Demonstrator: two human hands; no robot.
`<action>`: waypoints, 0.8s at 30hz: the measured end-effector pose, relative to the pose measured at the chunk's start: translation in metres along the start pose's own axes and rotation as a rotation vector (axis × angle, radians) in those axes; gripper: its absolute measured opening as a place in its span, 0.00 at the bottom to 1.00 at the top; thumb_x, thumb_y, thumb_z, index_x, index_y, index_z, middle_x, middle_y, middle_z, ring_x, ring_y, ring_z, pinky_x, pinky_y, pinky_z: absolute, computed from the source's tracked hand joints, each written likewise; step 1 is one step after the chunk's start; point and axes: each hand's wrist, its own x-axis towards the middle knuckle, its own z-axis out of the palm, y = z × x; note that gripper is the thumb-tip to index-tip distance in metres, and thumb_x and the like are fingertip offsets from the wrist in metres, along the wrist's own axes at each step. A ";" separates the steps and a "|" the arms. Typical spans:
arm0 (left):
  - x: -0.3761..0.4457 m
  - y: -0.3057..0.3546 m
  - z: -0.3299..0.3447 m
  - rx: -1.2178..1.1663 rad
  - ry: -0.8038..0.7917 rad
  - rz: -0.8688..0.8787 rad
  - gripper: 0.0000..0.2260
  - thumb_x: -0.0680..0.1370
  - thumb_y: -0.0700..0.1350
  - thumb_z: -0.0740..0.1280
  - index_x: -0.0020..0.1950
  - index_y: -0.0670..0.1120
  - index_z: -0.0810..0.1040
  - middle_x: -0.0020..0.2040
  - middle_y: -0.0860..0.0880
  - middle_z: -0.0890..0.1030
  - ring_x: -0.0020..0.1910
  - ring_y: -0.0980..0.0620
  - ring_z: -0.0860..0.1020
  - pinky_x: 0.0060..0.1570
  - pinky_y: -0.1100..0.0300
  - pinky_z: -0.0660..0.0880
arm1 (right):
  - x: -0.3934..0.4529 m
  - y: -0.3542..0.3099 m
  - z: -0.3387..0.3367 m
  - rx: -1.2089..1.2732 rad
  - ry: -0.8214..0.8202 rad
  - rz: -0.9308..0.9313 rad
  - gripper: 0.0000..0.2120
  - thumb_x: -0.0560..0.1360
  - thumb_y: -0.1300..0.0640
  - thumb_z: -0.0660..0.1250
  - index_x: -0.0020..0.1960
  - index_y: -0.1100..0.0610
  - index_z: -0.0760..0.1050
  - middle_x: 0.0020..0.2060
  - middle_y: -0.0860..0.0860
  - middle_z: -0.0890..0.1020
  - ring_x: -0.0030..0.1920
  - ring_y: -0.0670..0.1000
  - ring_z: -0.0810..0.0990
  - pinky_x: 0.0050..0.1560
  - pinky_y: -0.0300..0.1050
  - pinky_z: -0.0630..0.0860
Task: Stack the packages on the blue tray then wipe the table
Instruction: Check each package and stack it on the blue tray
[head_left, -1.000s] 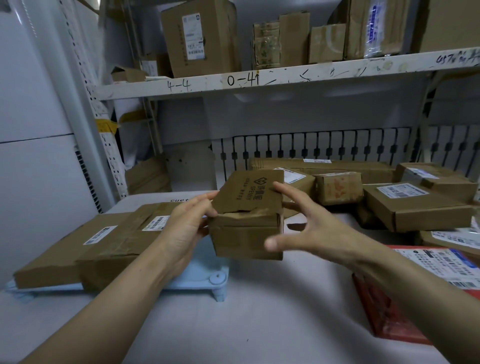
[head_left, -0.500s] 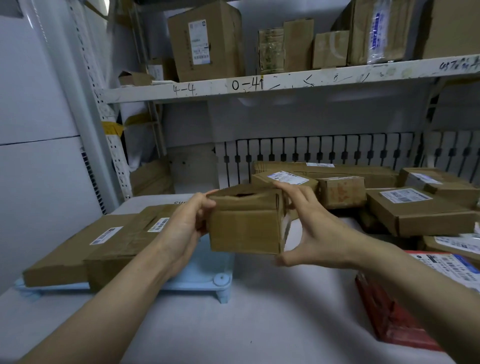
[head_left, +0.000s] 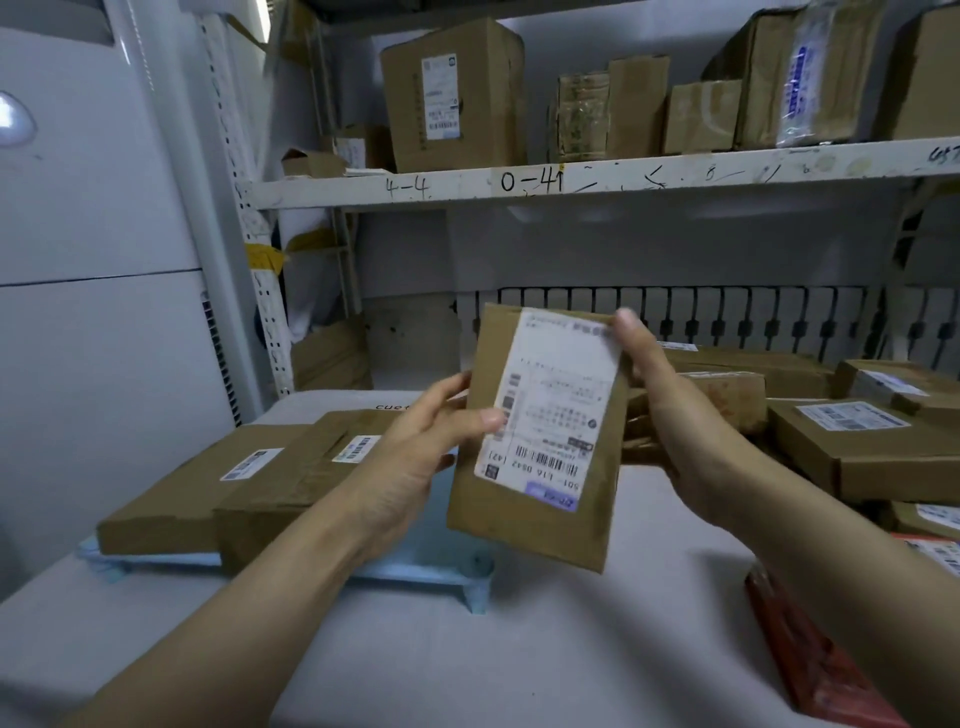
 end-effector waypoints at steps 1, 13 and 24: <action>-0.002 0.000 -0.001 -0.029 -0.019 -0.011 0.31 0.68 0.52 0.74 0.71 0.56 0.71 0.60 0.51 0.83 0.61 0.51 0.80 0.65 0.50 0.72 | 0.000 -0.002 0.002 0.034 0.007 0.035 0.31 0.73 0.26 0.53 0.49 0.48 0.82 0.40 0.48 0.87 0.49 0.54 0.85 0.54 0.52 0.77; -0.027 0.018 -0.075 -0.307 0.271 -0.183 0.18 0.72 0.49 0.72 0.60 0.45 0.82 0.55 0.43 0.85 0.55 0.45 0.83 0.59 0.47 0.77 | 0.023 -0.014 0.076 0.076 -0.292 0.112 0.25 0.70 0.35 0.68 0.59 0.51 0.81 0.51 0.53 0.86 0.51 0.55 0.86 0.49 0.50 0.82; -0.057 0.028 -0.180 -0.074 0.593 -0.072 0.22 0.73 0.63 0.68 0.62 0.54 0.78 0.48 0.51 0.87 0.45 0.52 0.86 0.48 0.52 0.81 | 0.055 -0.047 0.224 0.046 -0.400 0.214 0.25 0.75 0.35 0.65 0.59 0.53 0.80 0.45 0.53 0.85 0.42 0.55 0.86 0.37 0.48 0.82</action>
